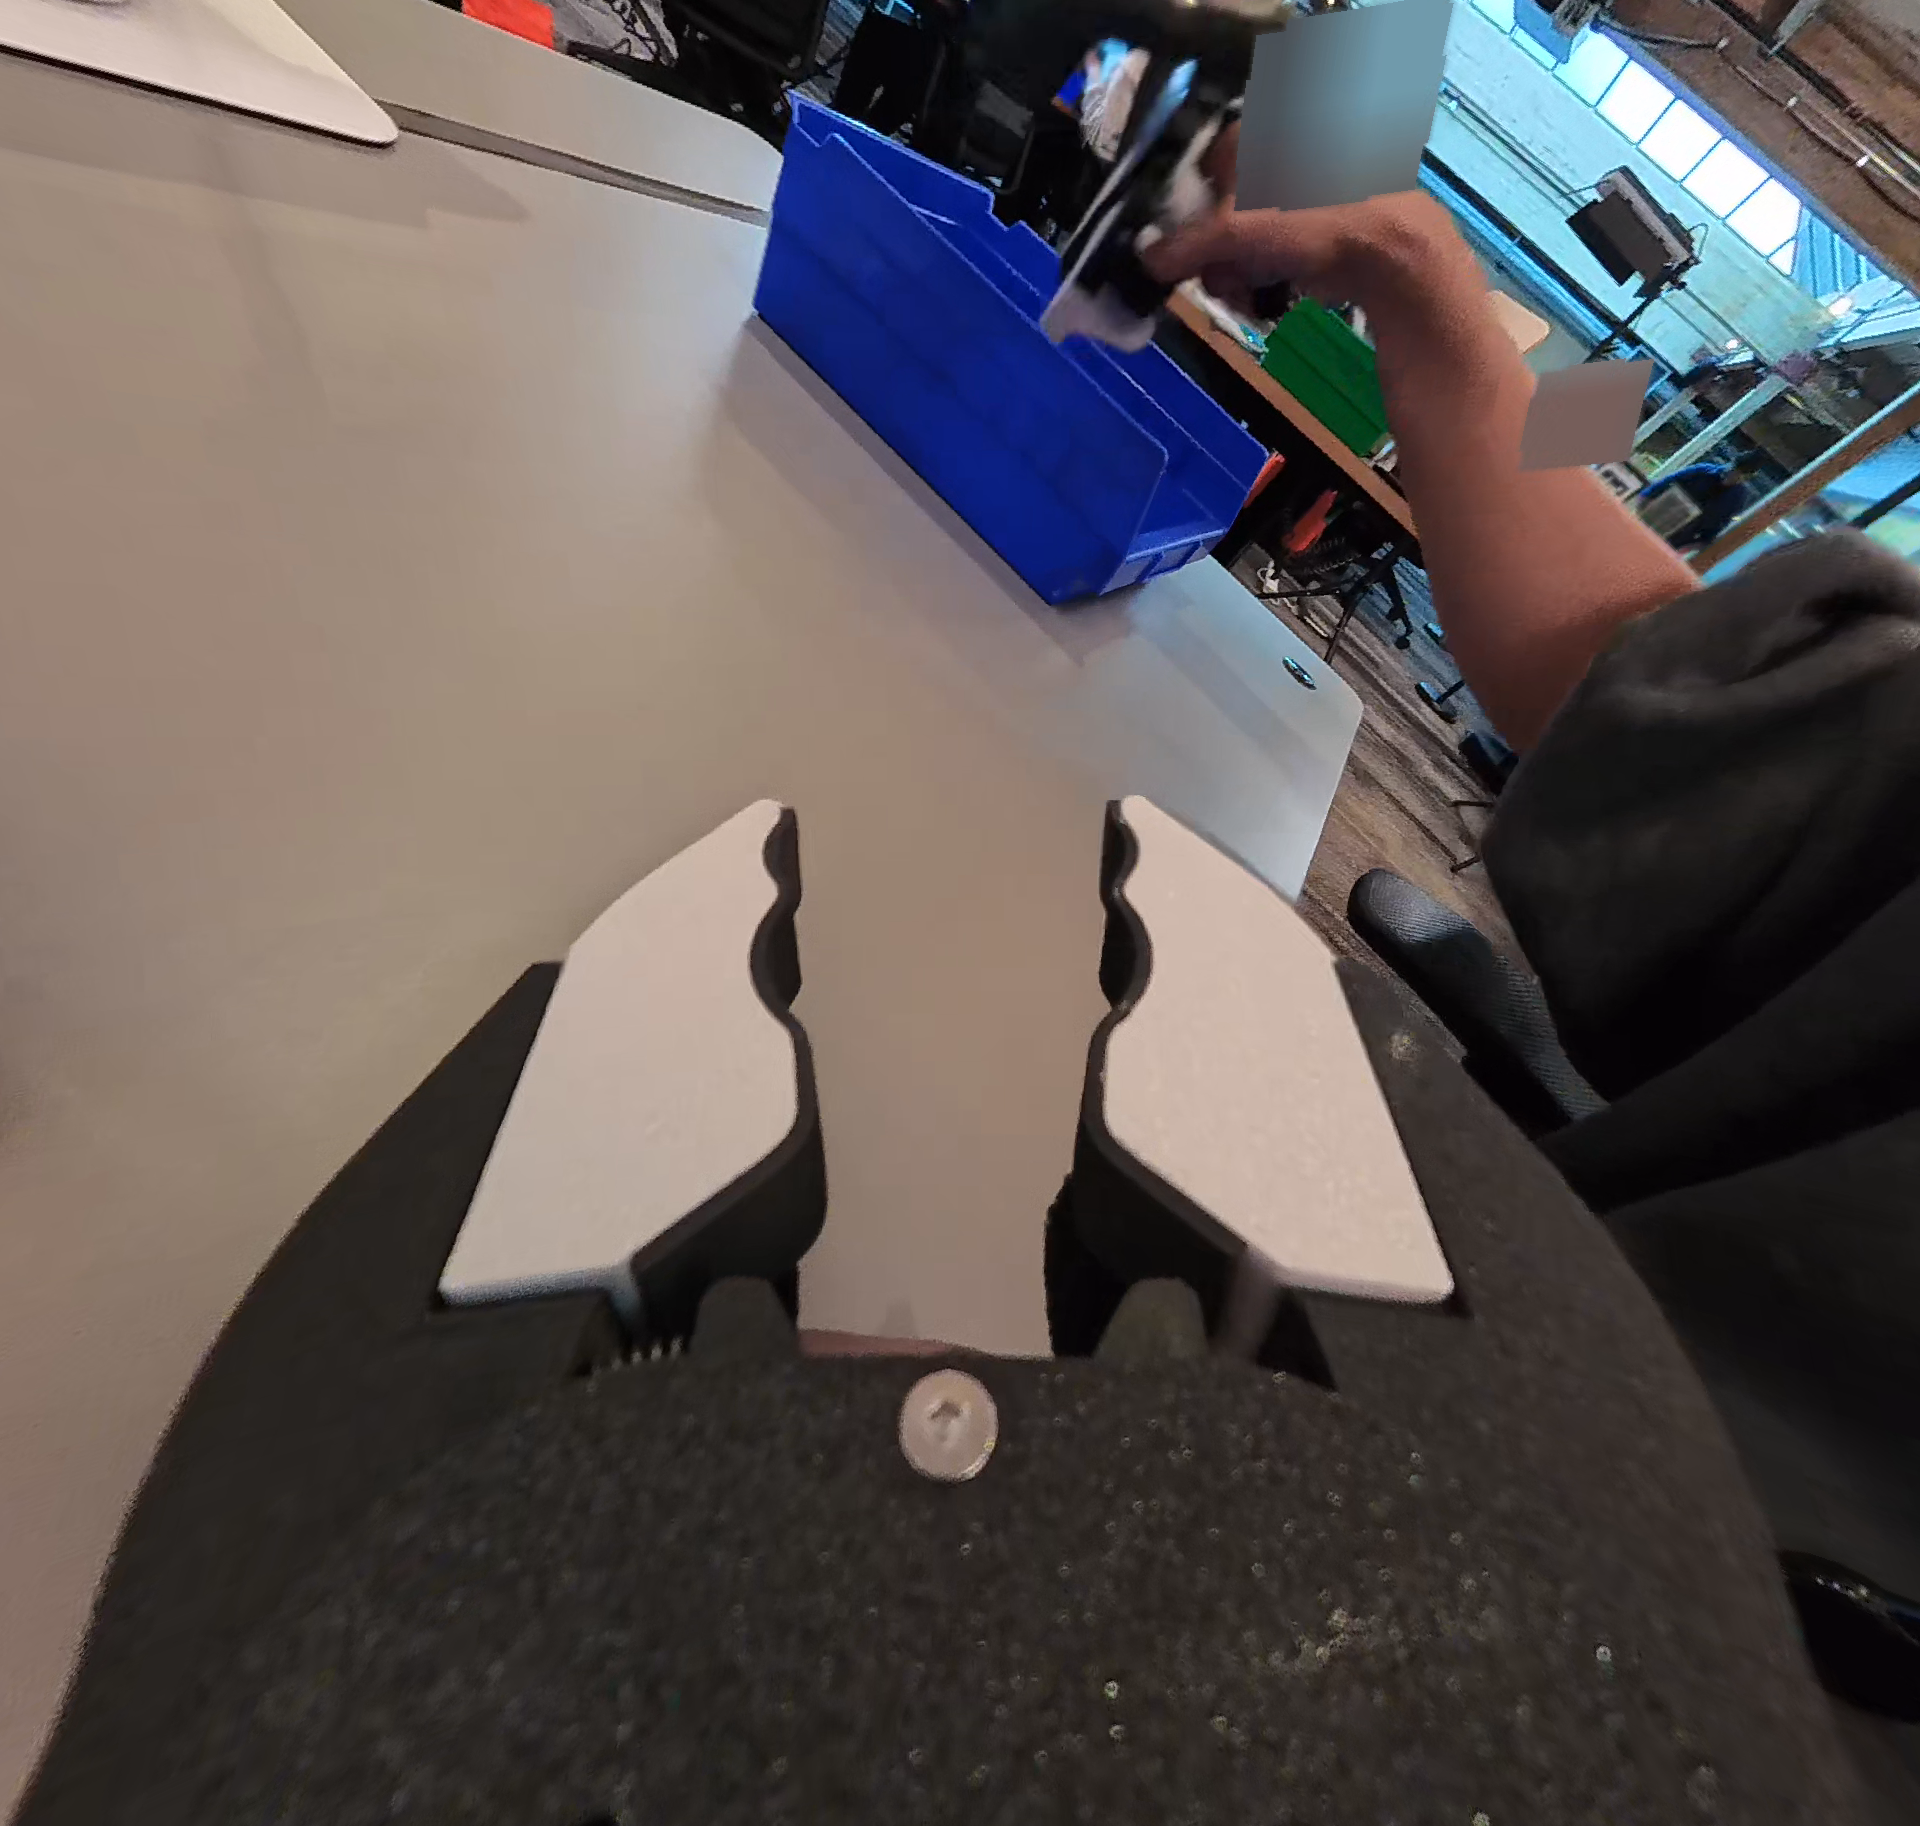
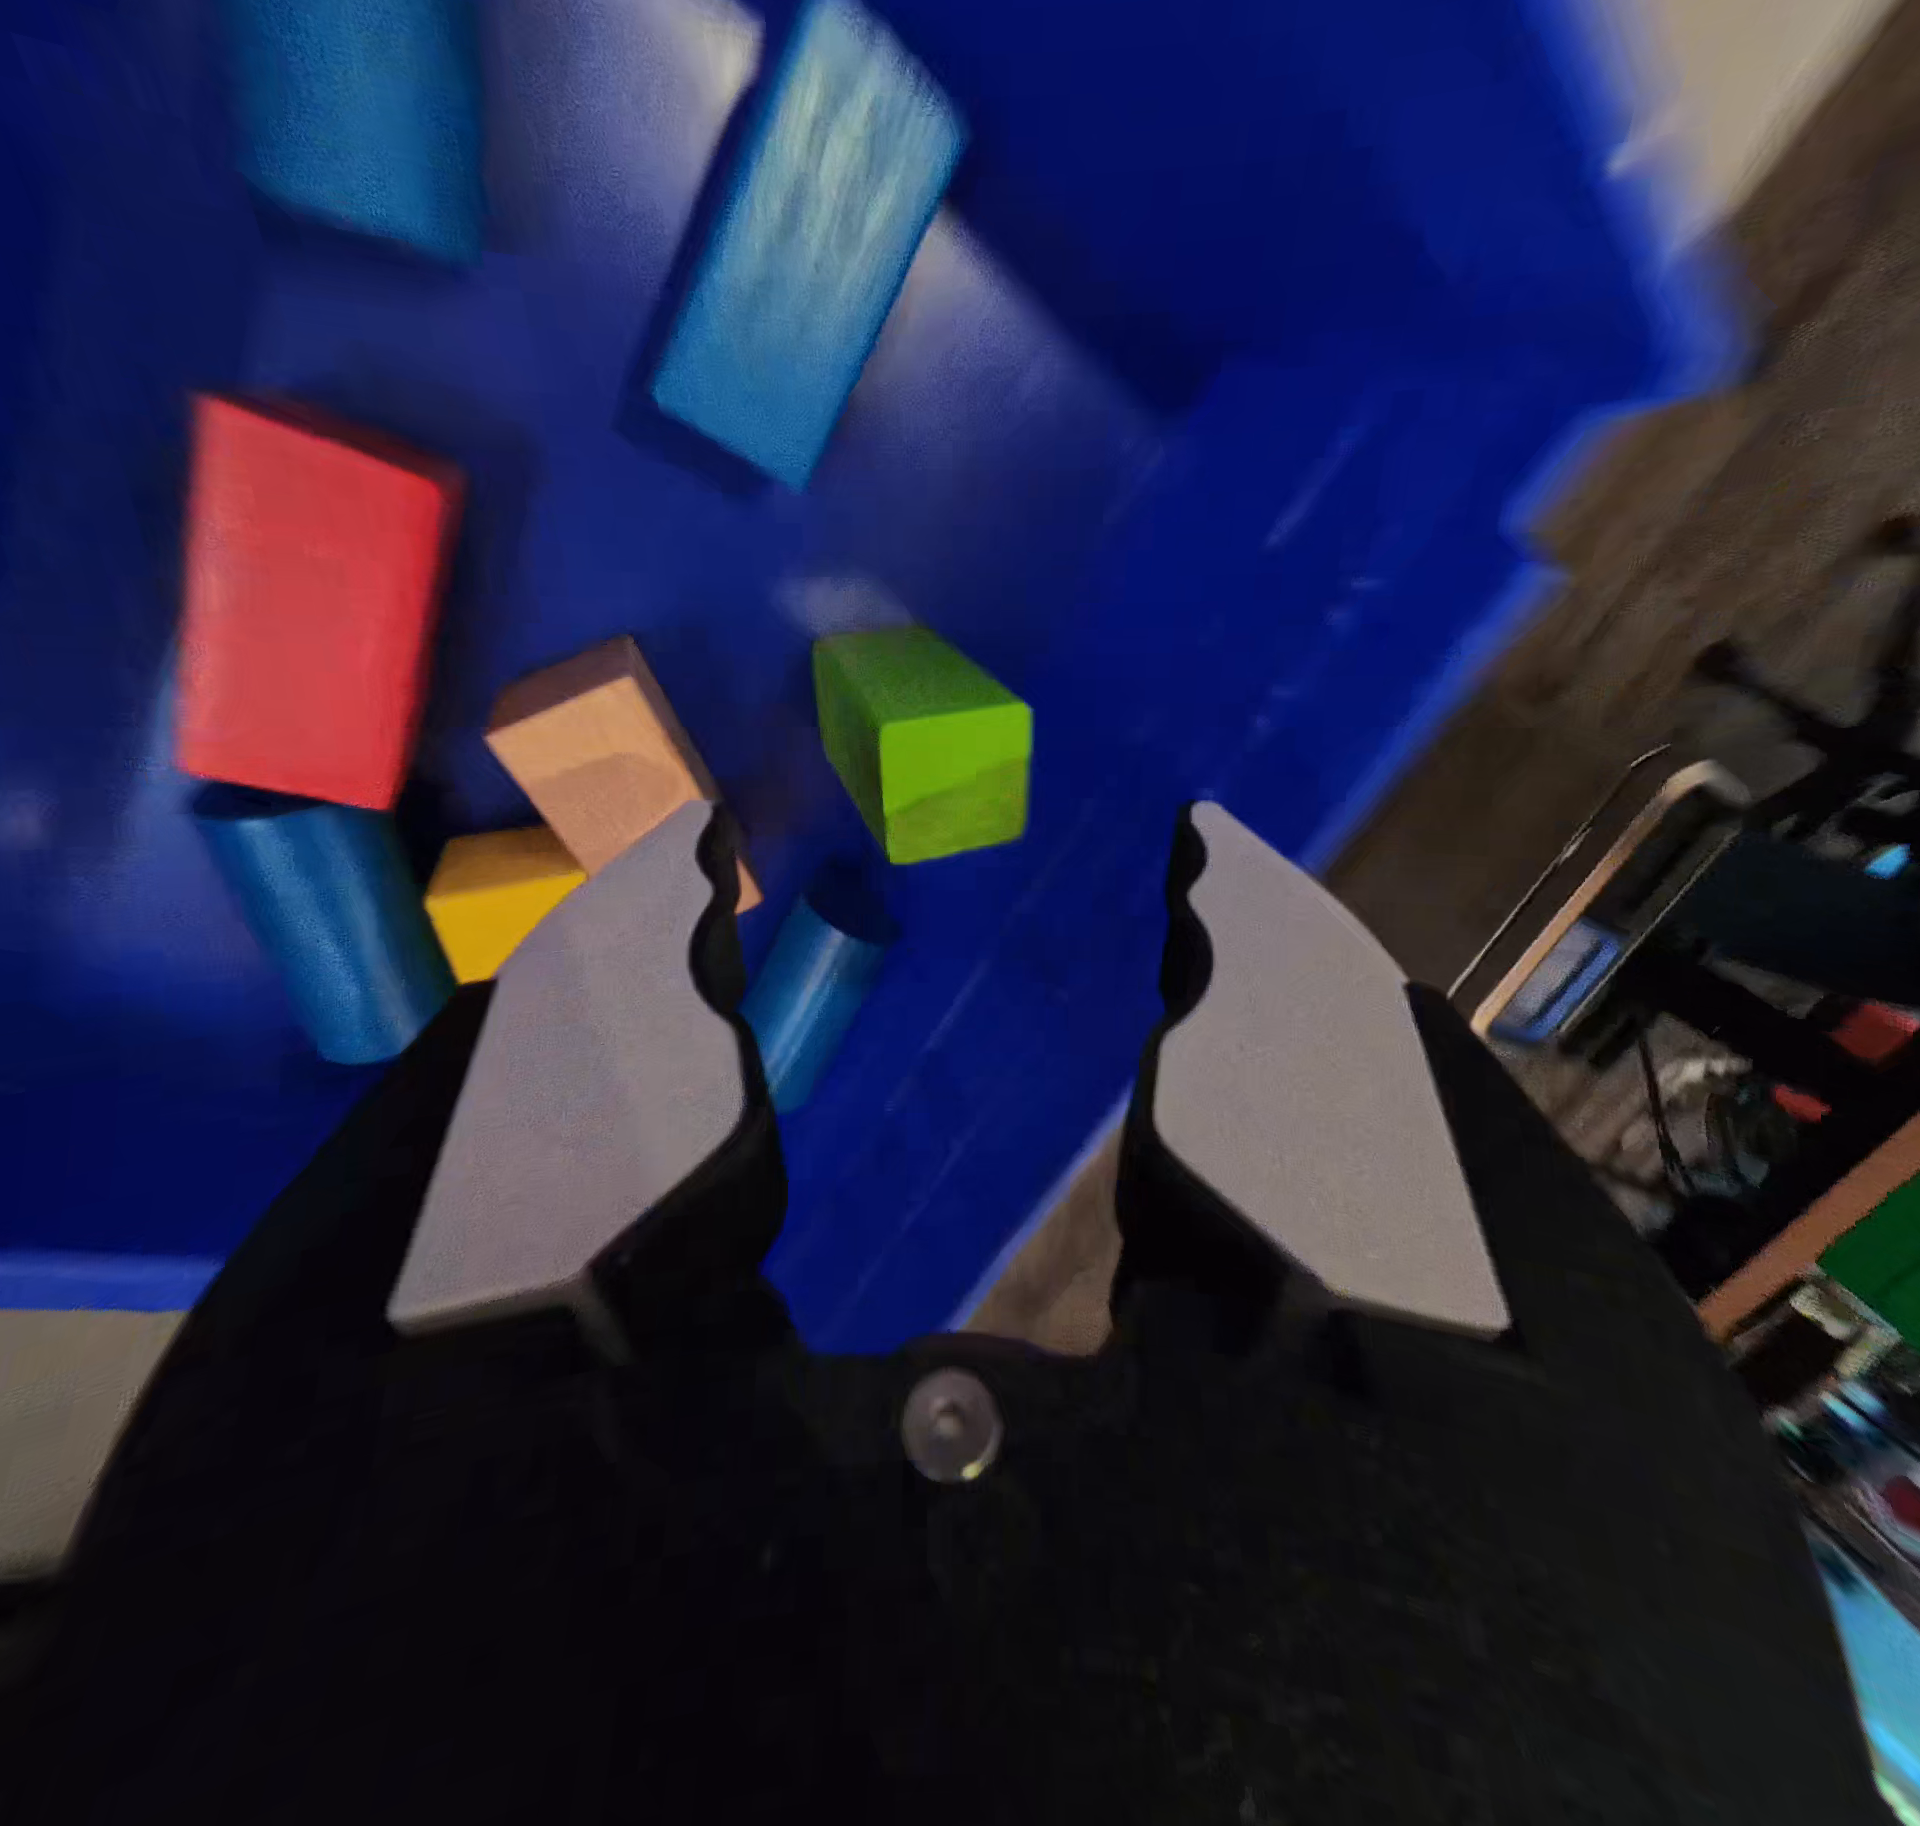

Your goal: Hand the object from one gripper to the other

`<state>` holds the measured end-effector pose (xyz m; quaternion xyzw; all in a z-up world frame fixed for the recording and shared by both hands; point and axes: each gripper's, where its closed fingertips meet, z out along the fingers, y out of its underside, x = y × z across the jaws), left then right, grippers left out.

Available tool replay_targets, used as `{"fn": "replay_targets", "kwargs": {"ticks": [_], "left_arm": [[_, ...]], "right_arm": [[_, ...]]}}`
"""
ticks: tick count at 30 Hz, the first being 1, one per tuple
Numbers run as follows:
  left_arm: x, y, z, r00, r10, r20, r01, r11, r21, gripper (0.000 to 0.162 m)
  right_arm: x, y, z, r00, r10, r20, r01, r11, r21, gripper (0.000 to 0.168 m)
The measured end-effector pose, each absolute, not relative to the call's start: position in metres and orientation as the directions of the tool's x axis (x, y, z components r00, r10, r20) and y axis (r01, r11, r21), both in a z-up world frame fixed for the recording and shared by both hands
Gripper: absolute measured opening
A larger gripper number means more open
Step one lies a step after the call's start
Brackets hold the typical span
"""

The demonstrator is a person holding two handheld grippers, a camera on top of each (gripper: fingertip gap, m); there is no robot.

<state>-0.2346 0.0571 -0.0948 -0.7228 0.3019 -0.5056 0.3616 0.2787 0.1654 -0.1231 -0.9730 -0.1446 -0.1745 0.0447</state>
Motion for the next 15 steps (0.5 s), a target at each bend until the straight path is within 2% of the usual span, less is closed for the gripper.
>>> {"fn": "replay_targets", "kwargs": {"ticks": [2,4,6,9,11,13,15], "left_arm": [[-0.237,0.060,-0.094,0.316,-0.799,0.511,-0.059,-0.555,-0.830,0.055],[-0.241,0.063,-0.093,0.328,-0.793,0.513,-0.041,-0.554,-0.831,0.055],[-0.243,0.066,-0.091,0.338,-0.791,0.510,-0.026,-0.549,-0.835,0.055],[-0.248,0.072,-0.085,0.357,-0.785,0.507,0.022,-0.536,-0.844,0.054],[-0.253,0.076,-0.076,0.371,-0.787,0.493,0.058,-0.510,-0.858,0.054],[-0.259,0.083,-0.067,0.414,-0.784,0.462,0.065,-0.481,-0.874,0.055],[-0.270,0.095,-0.060,0.494,-0.762,0.419,0.049,-0.457,-0.888,0.058]], "right_arm": [[0.262,0.169,-0.075,0.895,0.133,0.425,0.289,-0.899,-0.328,0.077],[0.229,0.157,-0.037,0.914,0.040,0.403,0.295,-0.746,-0.596,0.073],[0.183,0.136,-0.024,0.943,0.045,0.329,0.299,-0.548,-0.781,0.073],[0.131,0.095,-0.042,0.979,0.029,0.201,0.200,-0.321,-0.926,0.065],[0.109,0.060,-0.066,0.996,-0.051,0.067,0.057,-0.175,-0.983,0.071],[0.091,0.032,-0.091,0.997,-0.067,0.040,0.029,-0.160,-0.987,0.062],[0.082,0.017,-0.100,0.998,-0.064,0.025,0.011,-0.199,-0.980,0.064]]}}
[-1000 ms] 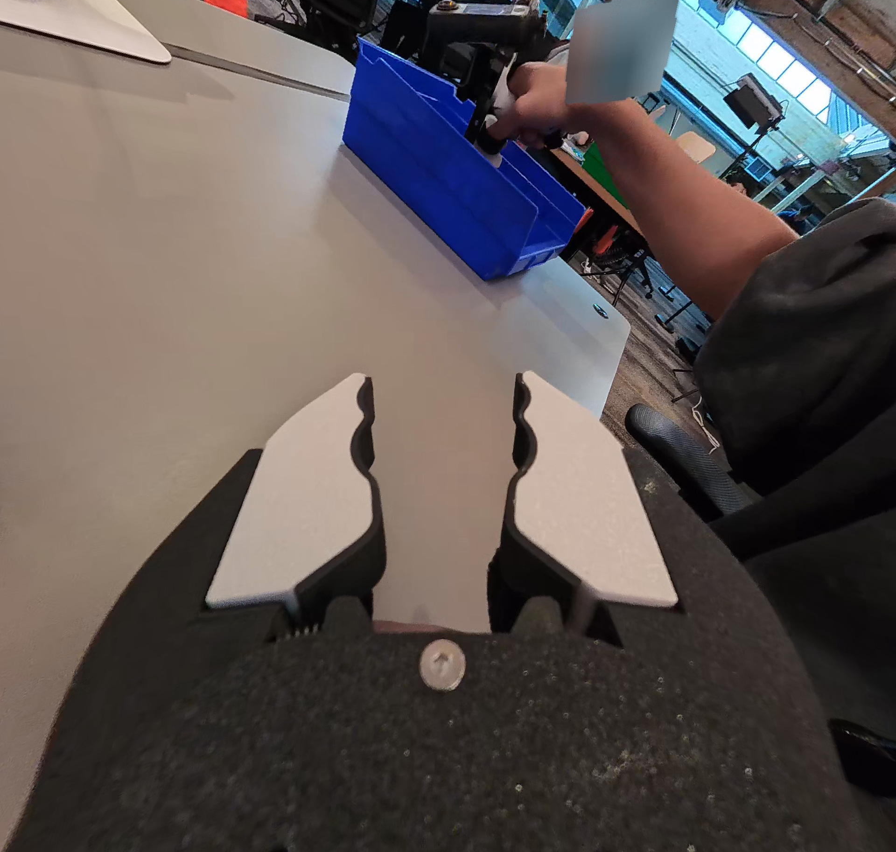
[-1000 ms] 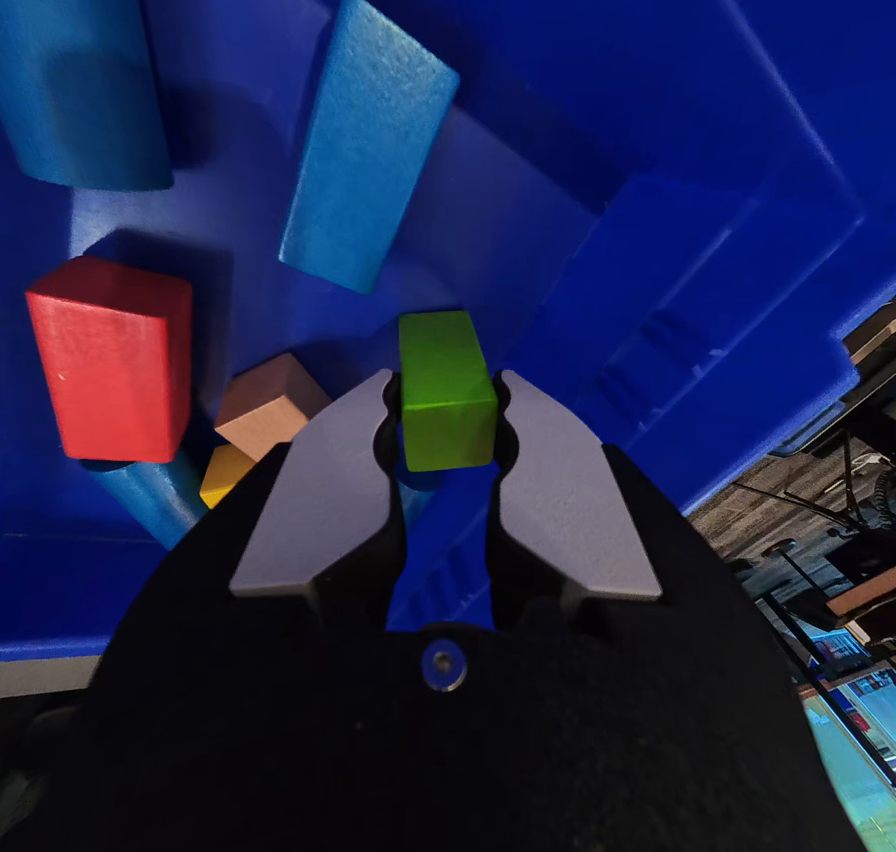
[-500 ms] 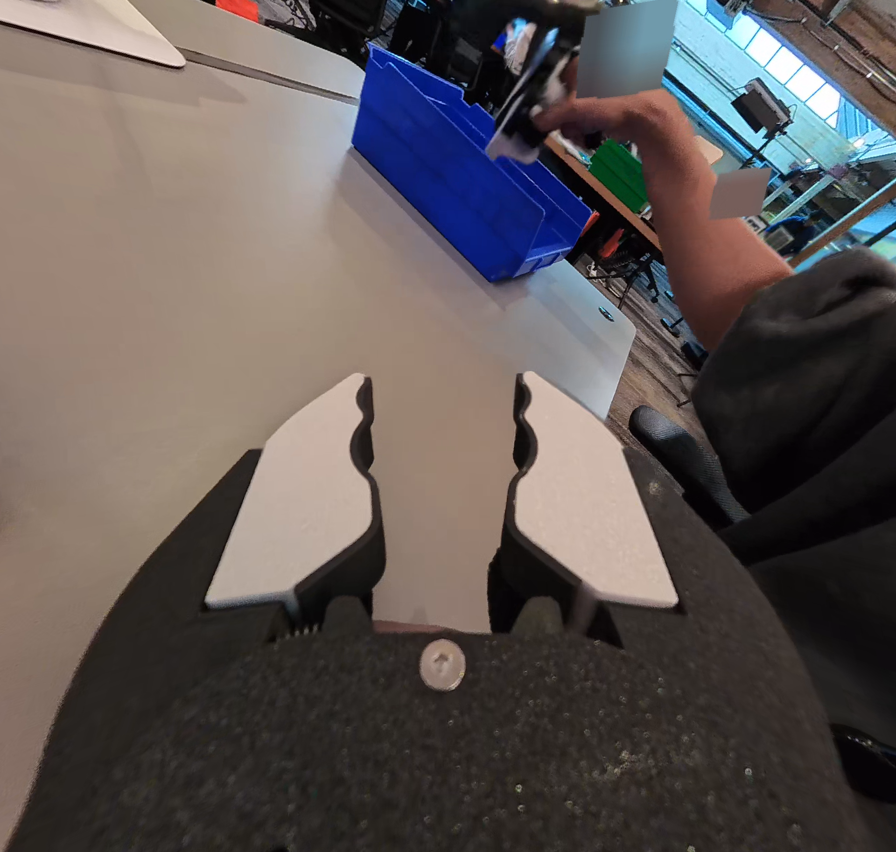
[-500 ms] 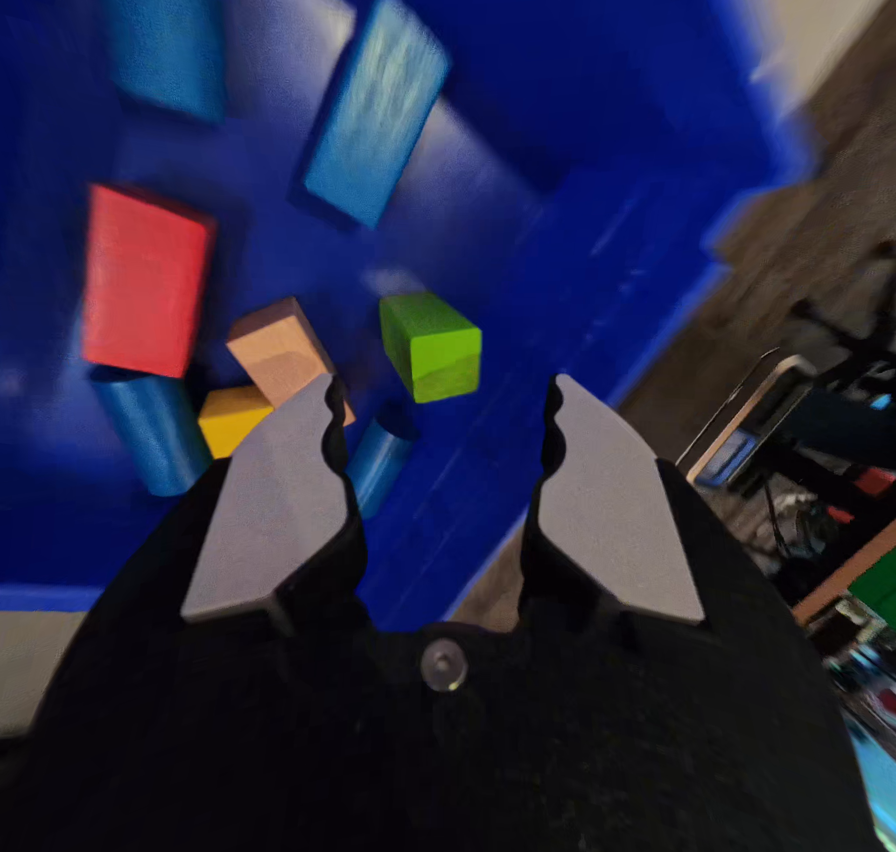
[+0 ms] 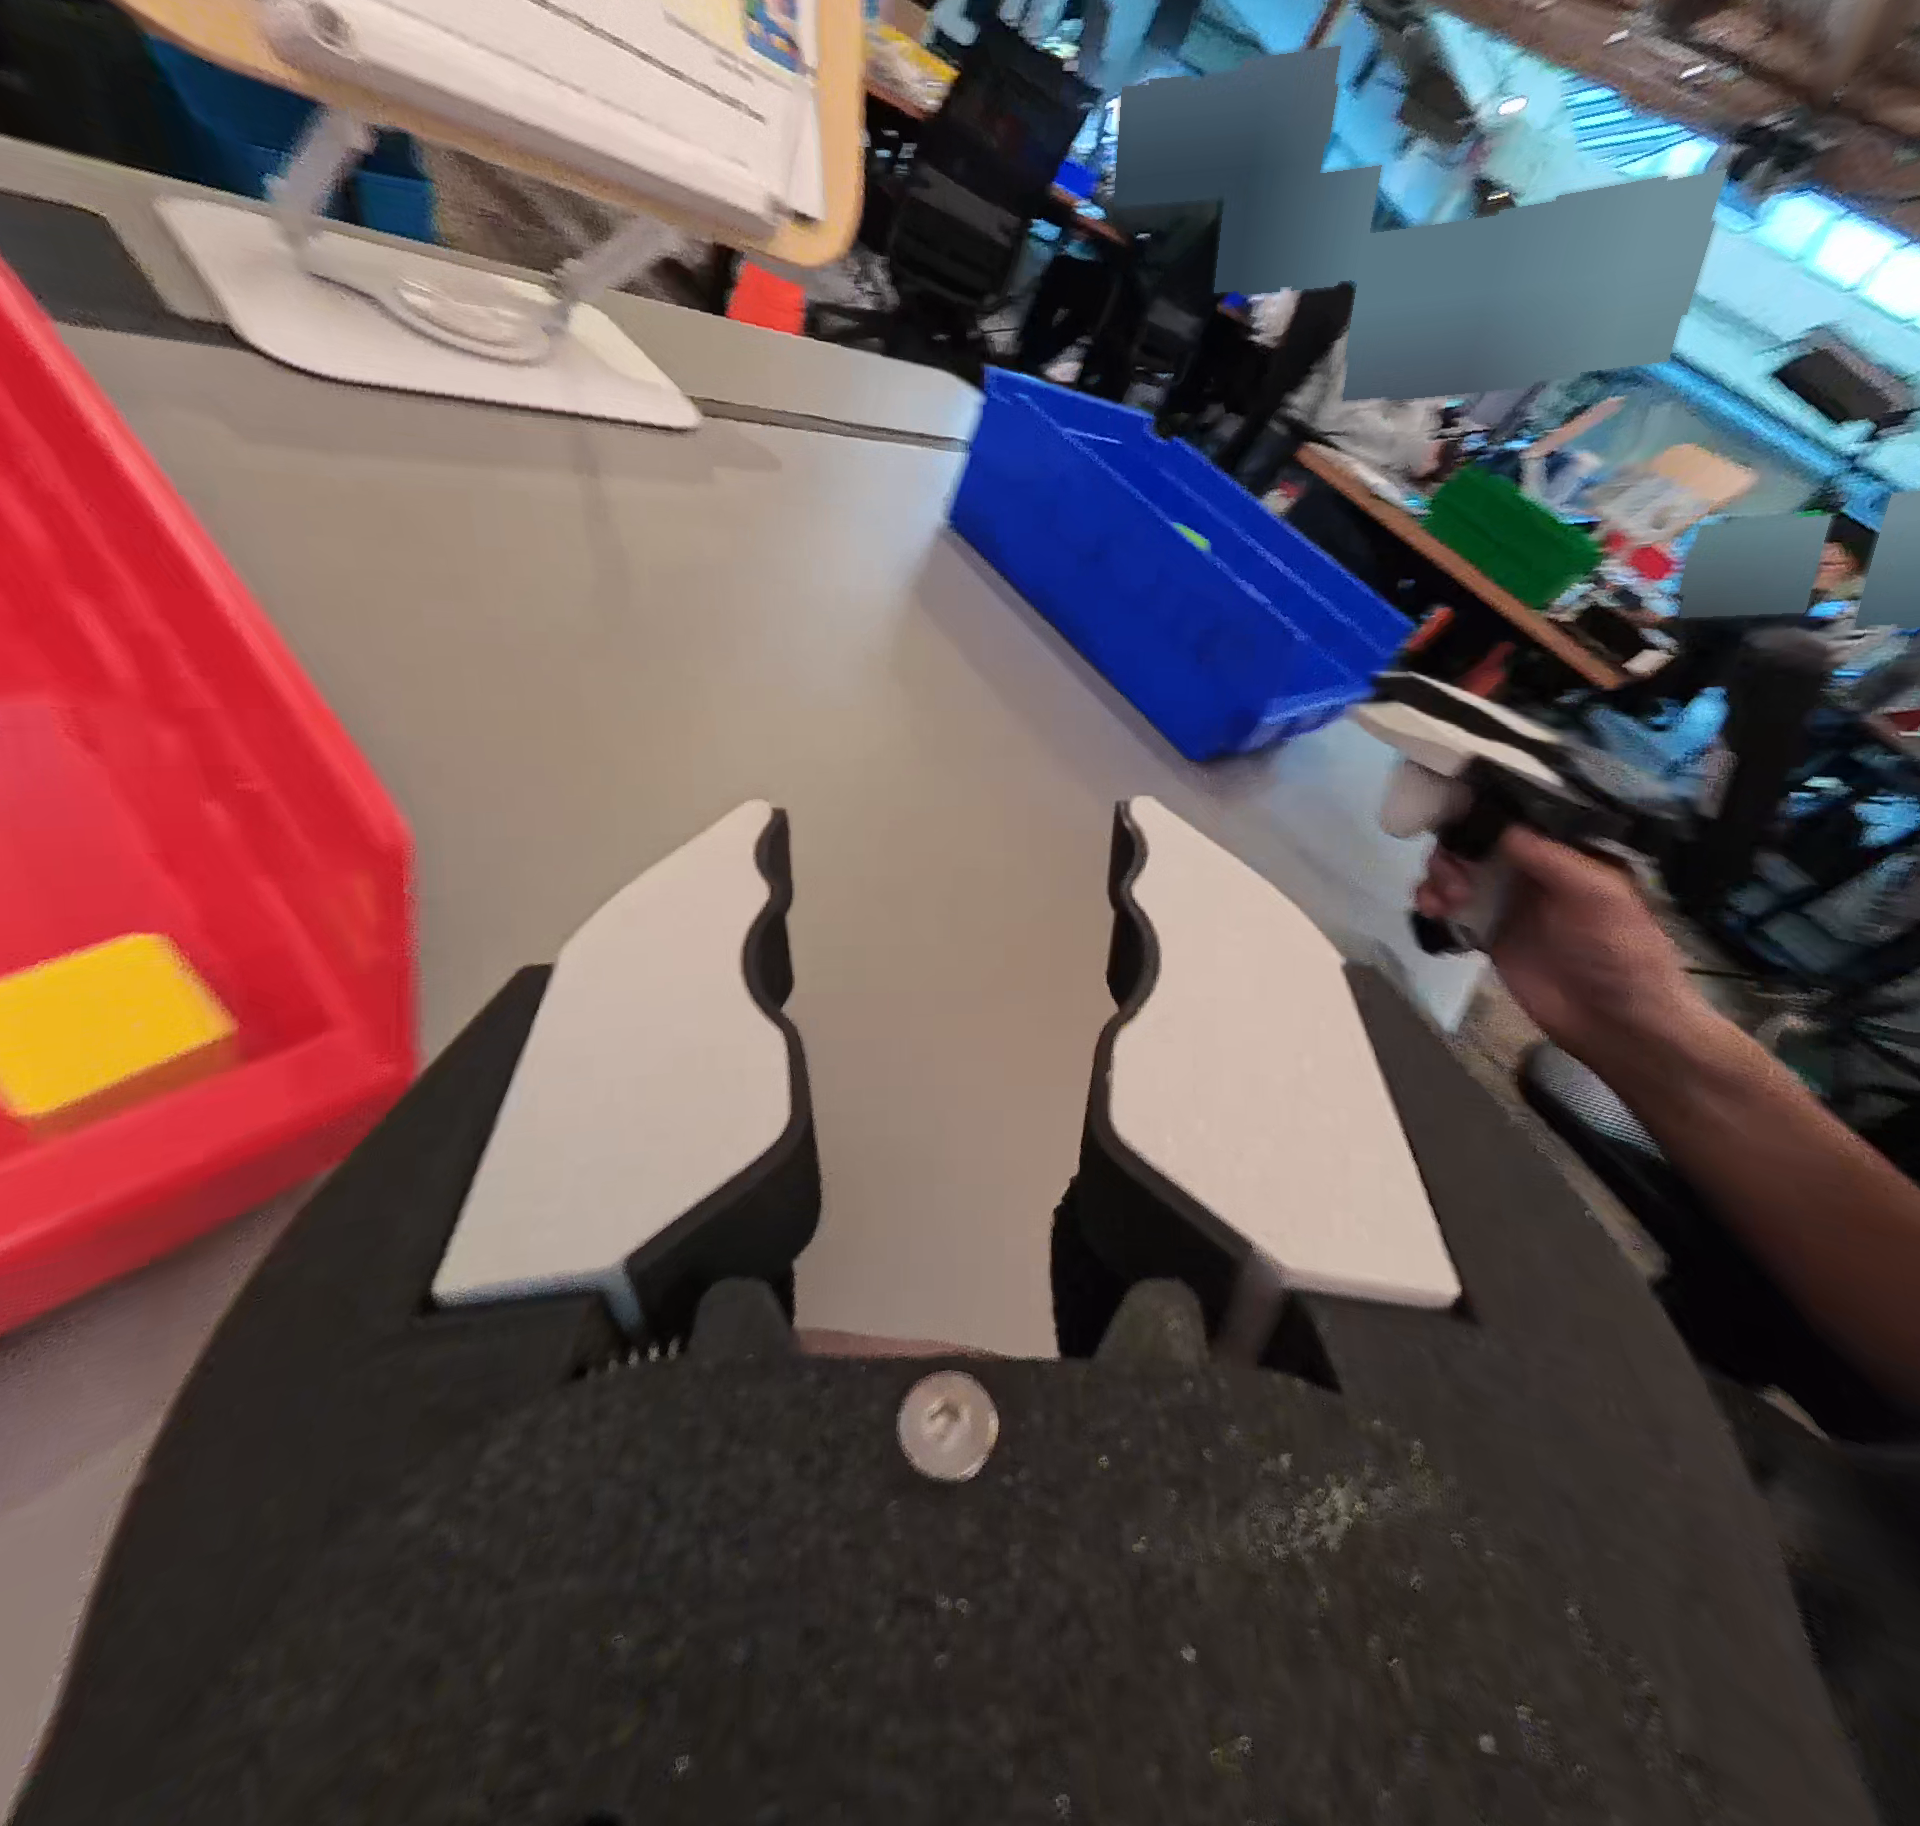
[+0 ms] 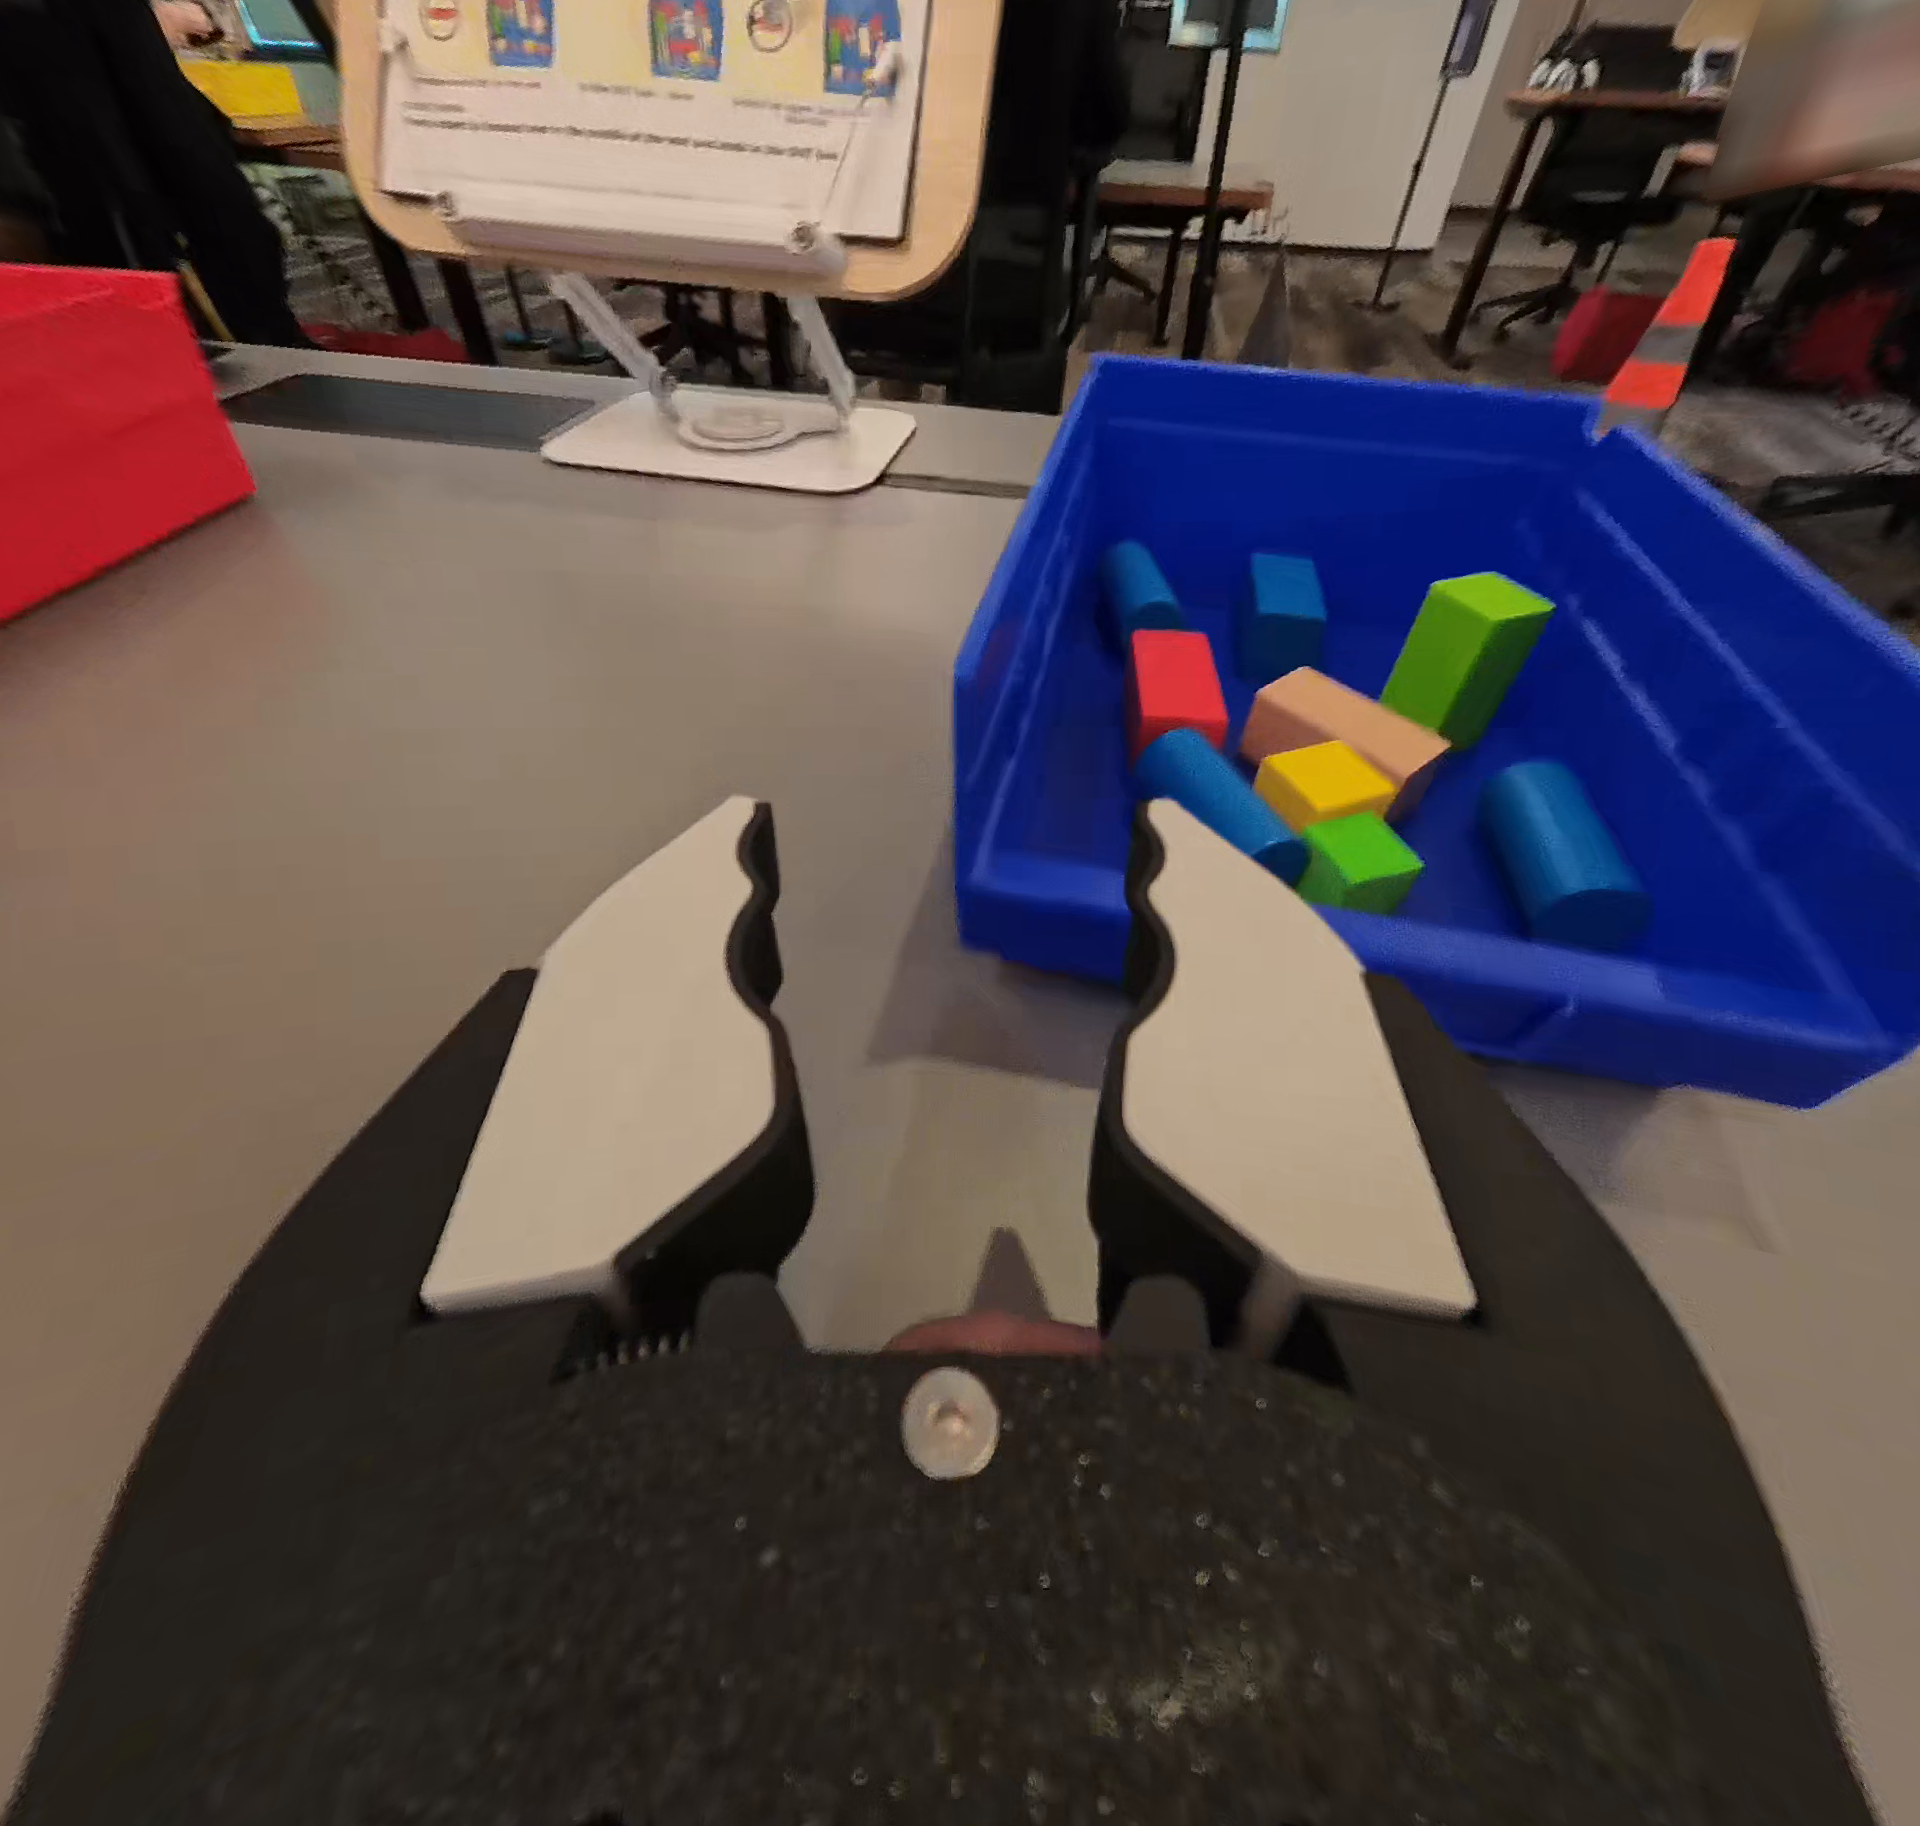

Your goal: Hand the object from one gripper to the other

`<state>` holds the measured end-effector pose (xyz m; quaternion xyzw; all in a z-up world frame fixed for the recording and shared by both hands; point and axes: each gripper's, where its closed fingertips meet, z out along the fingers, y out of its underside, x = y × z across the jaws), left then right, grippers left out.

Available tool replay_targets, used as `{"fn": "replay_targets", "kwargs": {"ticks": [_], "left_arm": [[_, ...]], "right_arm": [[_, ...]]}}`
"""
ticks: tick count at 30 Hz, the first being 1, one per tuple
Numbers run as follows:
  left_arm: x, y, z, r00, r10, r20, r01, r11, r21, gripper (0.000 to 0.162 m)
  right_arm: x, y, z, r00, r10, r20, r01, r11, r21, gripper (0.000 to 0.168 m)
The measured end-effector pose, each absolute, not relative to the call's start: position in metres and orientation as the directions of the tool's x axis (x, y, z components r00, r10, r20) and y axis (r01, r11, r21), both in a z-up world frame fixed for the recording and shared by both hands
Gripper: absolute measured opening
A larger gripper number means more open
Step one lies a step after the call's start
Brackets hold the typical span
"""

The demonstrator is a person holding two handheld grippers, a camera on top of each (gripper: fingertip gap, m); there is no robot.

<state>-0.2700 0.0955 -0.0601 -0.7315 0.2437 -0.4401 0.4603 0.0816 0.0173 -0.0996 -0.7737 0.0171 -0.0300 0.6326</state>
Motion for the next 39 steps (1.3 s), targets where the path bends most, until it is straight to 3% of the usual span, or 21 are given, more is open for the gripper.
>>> {"fn": "replay_targets", "kwargs": {"ticks": [4,7,9,15,19,26,30,31,39], "left_arm": [[-0.319,0.157,-0.052,0.751,-0.588,0.300,-0.059,-0.513,-0.857,0.066],[-0.332,0.200,-0.034,0.730,-0.537,0.422,-0.030,-0.643,-0.766,0.064],[-0.338,0.240,-0.033,0.734,-0.482,0.479,-0.027,-0.725,-0.688,0.055],[-0.368,0.342,-0.107,0.889,-0.097,0.448,0.056,-0.948,-0.315,0.063],[-0.367,0.369,-0.144,0.935,0.005,0.355,0.084,-0.975,-0.207,0.063],[-0.376,0.389,-0.180,0.995,0.042,0.088,0.054,-0.990,-0.131,0.064],[-0.392,0.392,-0.192,0.999,0.050,-0.009,0.049,-0.993,-0.111,0.050],[-0.394,0.393,-0.191,0.998,0.057,-0.002,0.056,-0.991,-0.124,0.032],[-0.382,0.396,-0.157,0.936,0.011,0.353,0.099,-0.968,-0.231,0.032]], "right_arm": [[0.081,0.012,-0.108,0.998,-0.045,0.041,0.029,-0.249,-0.968,0.068],[0.080,0.012,-0.116,0.999,-0.039,0.010,-0.001,-0.265,-0.964,0.070],[0.078,0.014,-0.122,0.999,-0.035,-0.009,-0.018,-0.286,-0.958,0.078],[0.076,0.015,-0.122,0.999,-0.033,0.025,0.014,-0.299,-0.954,0.082],[0.076,0.014,-0.126,0.998,-0.030,0.054,0.042,-0.322,-0.946,0.082],[0.081,0.014,-0.128,0.999,-0.028,0.015,0.005,-0.330,-0.944,0.082],[0.081,0.012,-0.128,1.000,-0.020,0.019,0.011,-0.333,-0.943,0.082],[0.082,0.012,-0.128,1.000,-0.019,0.021,0.014,-0.334,-0.942,0.082],[0.078,0.013,-0.129,1.000,0.012,0.024,0.026,-0.341,-0.940,0.081]]}}
